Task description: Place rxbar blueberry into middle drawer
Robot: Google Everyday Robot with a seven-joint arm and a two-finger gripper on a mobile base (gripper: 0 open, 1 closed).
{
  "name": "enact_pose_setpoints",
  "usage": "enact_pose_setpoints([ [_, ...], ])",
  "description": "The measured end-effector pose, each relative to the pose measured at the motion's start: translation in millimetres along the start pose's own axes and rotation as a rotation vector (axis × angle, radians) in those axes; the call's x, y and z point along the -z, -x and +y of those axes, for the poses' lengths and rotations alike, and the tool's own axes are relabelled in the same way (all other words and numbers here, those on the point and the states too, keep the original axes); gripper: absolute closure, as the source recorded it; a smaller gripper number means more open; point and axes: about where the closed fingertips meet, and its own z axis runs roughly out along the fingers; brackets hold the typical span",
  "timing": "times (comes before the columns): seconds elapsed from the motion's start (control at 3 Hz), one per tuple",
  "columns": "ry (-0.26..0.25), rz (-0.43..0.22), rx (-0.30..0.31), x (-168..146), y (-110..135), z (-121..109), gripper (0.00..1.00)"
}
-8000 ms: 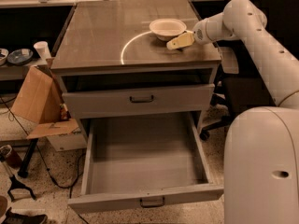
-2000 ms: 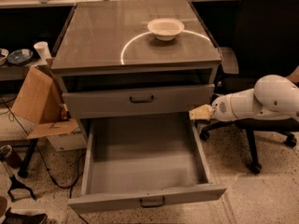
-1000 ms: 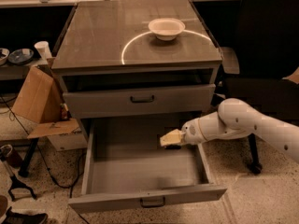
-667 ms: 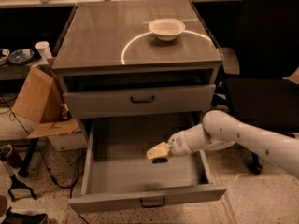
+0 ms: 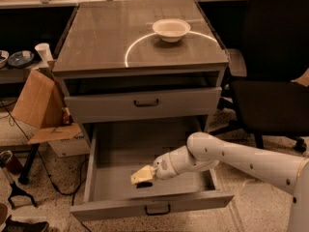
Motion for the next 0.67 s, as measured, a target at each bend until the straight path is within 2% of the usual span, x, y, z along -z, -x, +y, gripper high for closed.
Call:
enact_pose_setpoints([
  [0.67,0.029,-0.031,0.010,-25.7,-0.4,10.8,0.04],
])
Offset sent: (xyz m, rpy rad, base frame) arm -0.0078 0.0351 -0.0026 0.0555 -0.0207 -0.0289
